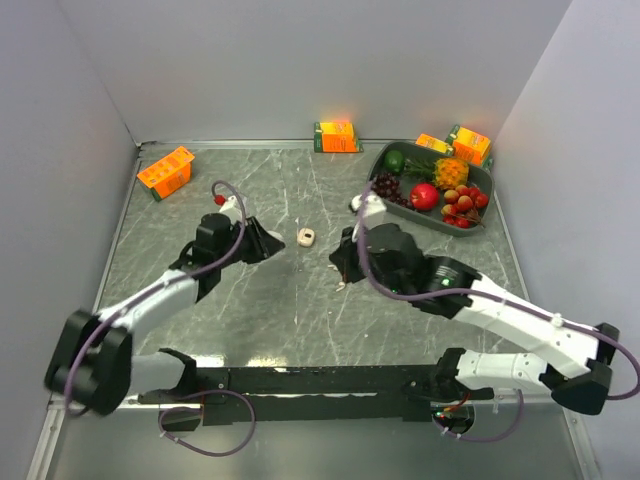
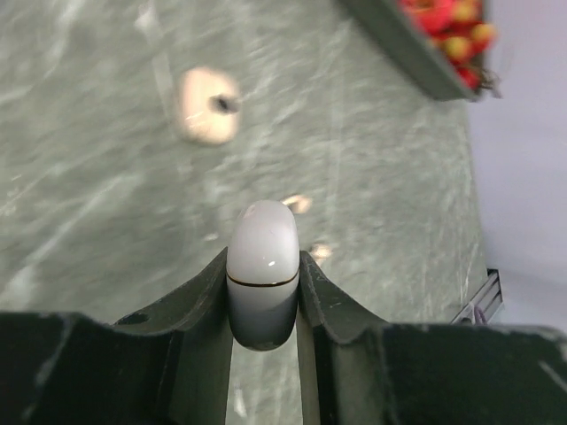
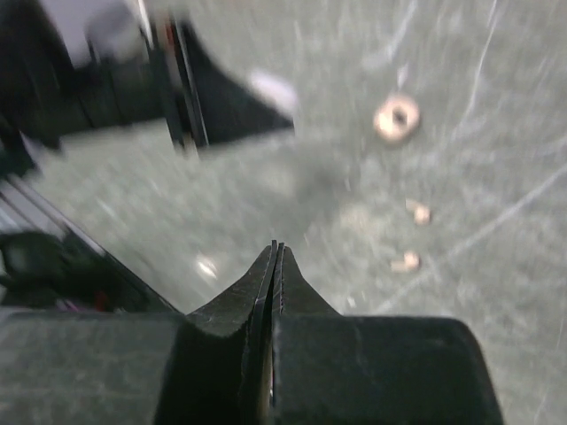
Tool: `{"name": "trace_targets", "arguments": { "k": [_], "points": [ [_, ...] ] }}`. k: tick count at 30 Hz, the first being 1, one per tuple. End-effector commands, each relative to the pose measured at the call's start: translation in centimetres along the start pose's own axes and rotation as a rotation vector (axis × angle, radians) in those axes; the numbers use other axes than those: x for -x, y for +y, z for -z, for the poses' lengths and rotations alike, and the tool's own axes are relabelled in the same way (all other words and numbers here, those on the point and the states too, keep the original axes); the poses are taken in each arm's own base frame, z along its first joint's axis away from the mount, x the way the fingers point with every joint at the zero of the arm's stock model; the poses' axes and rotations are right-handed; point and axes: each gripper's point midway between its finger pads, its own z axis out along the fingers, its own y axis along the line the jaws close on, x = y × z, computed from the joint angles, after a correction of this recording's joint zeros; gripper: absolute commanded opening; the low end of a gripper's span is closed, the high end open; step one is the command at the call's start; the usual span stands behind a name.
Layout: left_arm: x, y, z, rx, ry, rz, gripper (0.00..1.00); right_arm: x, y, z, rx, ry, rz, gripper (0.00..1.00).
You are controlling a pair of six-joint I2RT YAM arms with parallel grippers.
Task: Insert the wireless bluetooth earbuds into the charging case
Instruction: Place the charging case at the center of the board.
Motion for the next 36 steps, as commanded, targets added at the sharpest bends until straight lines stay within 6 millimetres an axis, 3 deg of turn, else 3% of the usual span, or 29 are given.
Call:
{"name": "trace_targets", "arguments": {
  "k": [1,3,4,6,7,9,11,14,25,31,36],
  "points": [
    [0.6,1.4,-1.7,-0.088,0.13,0.208,0.01,-2.2,0.2,-0.8,0.041,0.056,-0.037,0.0],
    [0.2,3.4,-3.4,-0.066,0.17,0.248,0.01,-2.7,0.5,-1.1,0.062,0.066,-0.042,0.0],
    [1.3,3.7,-3.9,-0.074,0.162,0.25,0.01,-3.1,0.2,-1.2,0.059,0.072,-0.042,0.0],
    [1.2,5.1,-5.3,-0.063,0.183,0.264,0.01,-3.2,0.4,-1.3,0.072,0.071,-0.047,0.0],
    [2.2,4.7,-5.9,-0.079,0.174,0.252,0.01,-3.5,0.3,-1.4,0.072,0.074,-0.045,0.0],
    [1.9,5.8,-7.2,-0.063,0.207,0.26,0.01,-3.5,0.3,-1.4,0.08,0.074,-0.048,0.0],
    [2.8,6.3,-8.1,-0.047,0.212,0.252,0.01,-3.8,0.1,-1.6,0.079,0.079,-0.047,0.0],
    [2.5,9.1,-9.4,0.006,0.243,0.281,0.02,-4.0,0.0,-1.6,0.084,0.086,-0.048,0.0],
    [1.5,13.7,-9.9,0.069,0.291,0.373,0.09,-3.6,-0.2,-1.6,0.092,0.087,-0.058,0.0],
    [-0.2,14.6,-9.3,0.098,0.338,0.436,0.3,-3.4,0.2,-1.7,0.105,0.09,-0.065,0.04],
    [-2.3,15.6,-8.0,0.15,0.388,0.468,0.36,-3.6,0.2,-1.7,0.105,0.097,-0.072,0.08]
  ]
}}
